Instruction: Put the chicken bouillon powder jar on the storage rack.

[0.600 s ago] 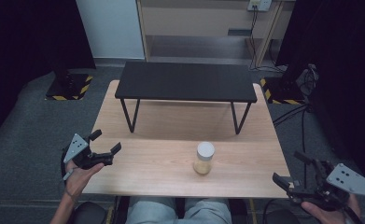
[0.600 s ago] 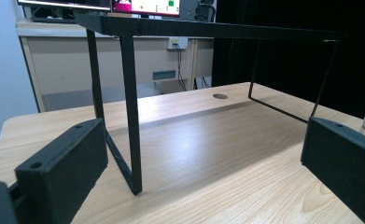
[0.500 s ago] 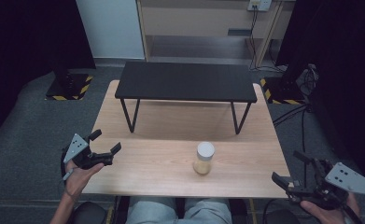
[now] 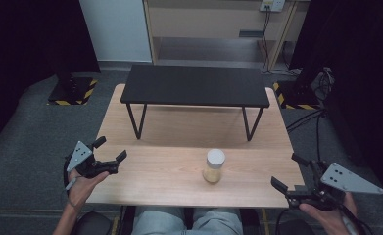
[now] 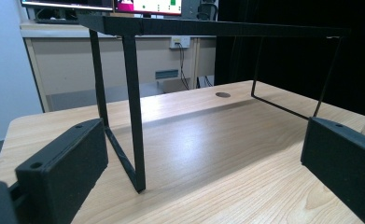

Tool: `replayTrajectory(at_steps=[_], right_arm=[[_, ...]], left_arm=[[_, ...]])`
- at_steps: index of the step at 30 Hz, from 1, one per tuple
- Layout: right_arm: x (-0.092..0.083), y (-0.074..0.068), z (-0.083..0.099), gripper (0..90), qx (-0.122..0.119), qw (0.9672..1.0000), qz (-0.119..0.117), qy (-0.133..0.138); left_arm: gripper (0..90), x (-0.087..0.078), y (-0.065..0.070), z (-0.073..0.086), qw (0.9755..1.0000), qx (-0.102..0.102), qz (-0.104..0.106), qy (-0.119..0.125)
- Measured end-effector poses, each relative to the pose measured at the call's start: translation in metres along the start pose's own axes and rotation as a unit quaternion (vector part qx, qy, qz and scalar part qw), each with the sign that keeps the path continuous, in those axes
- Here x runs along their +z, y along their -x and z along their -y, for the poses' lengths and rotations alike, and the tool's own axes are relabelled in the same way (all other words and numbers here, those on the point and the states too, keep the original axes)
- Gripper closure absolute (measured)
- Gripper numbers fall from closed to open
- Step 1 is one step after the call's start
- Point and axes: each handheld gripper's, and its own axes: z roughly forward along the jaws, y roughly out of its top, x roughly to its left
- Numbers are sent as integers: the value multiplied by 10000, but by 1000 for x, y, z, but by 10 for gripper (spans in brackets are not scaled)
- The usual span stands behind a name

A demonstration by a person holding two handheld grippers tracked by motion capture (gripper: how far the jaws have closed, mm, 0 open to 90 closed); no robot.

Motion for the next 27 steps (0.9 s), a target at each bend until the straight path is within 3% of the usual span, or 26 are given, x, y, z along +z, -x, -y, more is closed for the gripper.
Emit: replayTrajectory(at_steps=[17, 27], right_arm=[[33, 12, 6, 52, -17, 9994, -292, -201], [71, 22, 14, 52, -103, 9972, -569, -476]], left_arm=[[0, -10, 4, 1, 9999, -25, -150, -14], [0, -23, 9, 3, 9995, -23, -328, -26]])
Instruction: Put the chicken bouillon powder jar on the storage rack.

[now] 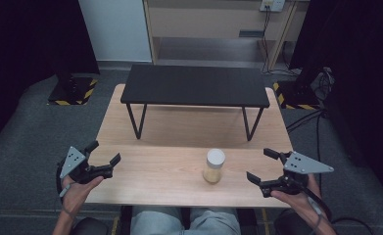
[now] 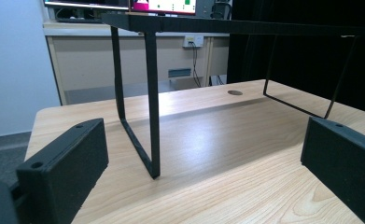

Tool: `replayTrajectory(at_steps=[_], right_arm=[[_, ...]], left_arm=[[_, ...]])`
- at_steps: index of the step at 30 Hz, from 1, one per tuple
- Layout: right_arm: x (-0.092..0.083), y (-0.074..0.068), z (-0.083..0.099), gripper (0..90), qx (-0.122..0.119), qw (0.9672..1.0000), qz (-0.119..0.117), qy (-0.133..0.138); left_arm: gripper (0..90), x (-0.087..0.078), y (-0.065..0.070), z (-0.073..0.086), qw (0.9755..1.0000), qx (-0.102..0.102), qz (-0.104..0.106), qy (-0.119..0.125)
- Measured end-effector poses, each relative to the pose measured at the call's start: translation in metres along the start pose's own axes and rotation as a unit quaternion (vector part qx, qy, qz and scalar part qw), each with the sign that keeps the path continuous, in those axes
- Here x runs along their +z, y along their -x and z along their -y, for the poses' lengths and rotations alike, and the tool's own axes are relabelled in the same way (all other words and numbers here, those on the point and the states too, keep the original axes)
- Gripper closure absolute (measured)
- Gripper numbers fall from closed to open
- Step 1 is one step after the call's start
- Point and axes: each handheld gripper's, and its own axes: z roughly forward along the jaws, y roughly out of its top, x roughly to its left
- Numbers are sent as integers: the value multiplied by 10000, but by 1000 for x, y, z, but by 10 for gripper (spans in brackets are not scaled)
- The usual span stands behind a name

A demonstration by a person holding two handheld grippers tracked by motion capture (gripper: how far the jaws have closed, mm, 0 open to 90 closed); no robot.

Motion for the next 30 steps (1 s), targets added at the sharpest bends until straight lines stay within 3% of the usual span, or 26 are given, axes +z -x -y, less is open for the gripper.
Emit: replayTrajectory(at_steps=[17, 30], right_arm=[[64, 15, 2, 69, -225, 9987, -191, -425], [99, 23, 0, 70, -338, 9964, -380, -677]], left_arm=[[0, -7, 2, 2, 10000, -13, -91, 2], [0, -7, 1, 2, 10000, -12, -89, -9]])
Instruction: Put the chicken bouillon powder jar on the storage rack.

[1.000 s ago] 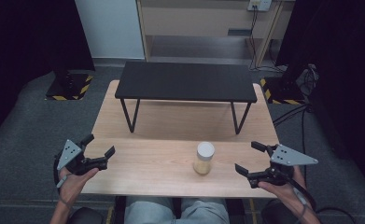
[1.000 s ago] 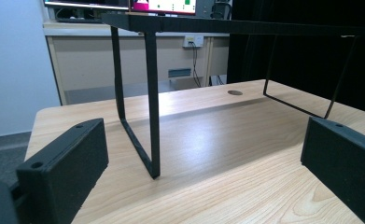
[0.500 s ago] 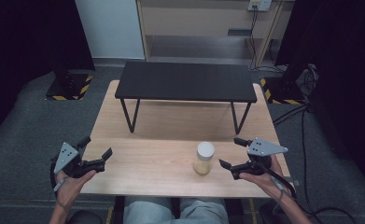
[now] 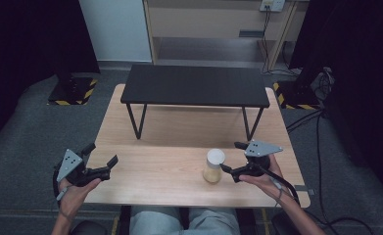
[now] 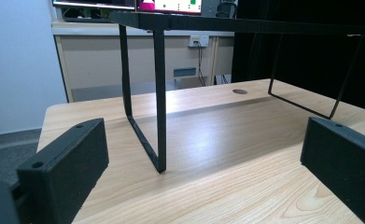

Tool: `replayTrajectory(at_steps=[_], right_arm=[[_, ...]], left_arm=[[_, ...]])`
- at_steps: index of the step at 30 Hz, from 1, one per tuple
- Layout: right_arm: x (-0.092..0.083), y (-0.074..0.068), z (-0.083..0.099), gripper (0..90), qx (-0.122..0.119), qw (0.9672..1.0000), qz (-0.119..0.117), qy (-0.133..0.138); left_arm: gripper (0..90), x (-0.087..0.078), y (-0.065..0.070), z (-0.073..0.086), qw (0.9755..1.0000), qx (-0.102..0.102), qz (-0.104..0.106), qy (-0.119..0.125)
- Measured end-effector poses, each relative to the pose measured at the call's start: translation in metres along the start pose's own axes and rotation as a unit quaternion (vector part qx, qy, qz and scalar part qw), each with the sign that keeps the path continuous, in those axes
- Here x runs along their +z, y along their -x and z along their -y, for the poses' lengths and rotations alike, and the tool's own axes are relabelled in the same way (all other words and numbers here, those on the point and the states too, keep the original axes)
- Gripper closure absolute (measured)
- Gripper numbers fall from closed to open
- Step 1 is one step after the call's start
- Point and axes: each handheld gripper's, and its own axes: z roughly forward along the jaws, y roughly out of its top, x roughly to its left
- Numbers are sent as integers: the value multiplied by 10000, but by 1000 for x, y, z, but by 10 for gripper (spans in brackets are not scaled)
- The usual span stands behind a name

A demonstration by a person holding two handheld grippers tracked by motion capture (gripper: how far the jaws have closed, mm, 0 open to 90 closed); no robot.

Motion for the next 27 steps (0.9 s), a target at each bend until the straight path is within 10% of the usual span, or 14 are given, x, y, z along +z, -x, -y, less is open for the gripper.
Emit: replayTrajectory(at_steps=[13, 27], right_arm=[[32, -1, -10, 86, -128, 9993, -239, -268], [53, 1, -15, 308, -140, 9973, -340, -635]], left_arm=[[0, 0, -1, 0, 10000, 21, 12, 3], [0, 0, -1, 0, 10000, 28, 18, 6]])
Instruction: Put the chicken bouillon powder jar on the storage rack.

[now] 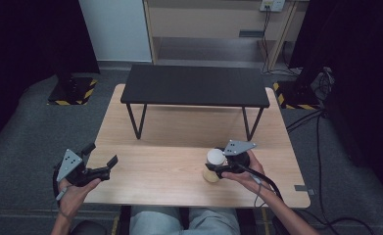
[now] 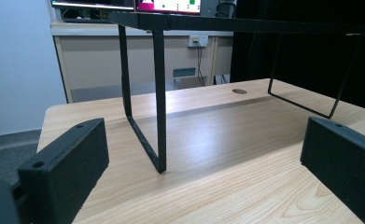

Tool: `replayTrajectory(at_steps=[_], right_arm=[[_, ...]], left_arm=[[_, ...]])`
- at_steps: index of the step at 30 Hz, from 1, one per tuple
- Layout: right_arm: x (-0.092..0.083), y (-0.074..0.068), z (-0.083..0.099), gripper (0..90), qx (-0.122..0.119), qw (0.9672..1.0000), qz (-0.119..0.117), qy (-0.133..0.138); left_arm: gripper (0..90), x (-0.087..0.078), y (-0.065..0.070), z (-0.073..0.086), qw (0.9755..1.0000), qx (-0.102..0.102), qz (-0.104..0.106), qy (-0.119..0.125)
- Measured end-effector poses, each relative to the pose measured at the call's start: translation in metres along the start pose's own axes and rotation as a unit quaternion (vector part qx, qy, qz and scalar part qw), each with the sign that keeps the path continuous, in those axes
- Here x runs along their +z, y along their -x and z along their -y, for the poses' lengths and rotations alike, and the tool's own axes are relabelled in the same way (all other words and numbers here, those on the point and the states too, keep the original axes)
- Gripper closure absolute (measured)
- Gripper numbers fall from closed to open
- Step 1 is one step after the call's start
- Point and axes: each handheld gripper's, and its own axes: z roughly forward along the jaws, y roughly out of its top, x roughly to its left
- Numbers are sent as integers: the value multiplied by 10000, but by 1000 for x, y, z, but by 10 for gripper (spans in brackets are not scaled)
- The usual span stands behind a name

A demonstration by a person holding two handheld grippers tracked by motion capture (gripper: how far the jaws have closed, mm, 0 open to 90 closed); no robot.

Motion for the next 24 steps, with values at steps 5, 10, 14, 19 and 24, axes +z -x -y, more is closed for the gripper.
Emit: replayTrajectory(at_steps=[5, 10, 14, 19, 24], right_arm=[[0, 0, 1, 326, 32, 10000, 18, -4], [-1, -1, -2, 329, 86, 9999, 60, -50], [-4, -4, -8, 331, -56, 9997, 204, -146], [-23, 3, -18, 331, 129, 9995, 275, 6], [-52, 11, -40, 331, 226, 9981, 524, 250]], left_arm=[[0, 0, 0, 0, 10000, -8, -2, -12], [1, 0, 0, 0, 10000, -23, -6, -1], [1, 0, -1, 0, 10000, -20, -2, -10], [1, 1, -1, 0, 10000, -29, 1, -15], [1, 1, -1, 1, 10000, -31, 20, -7]])
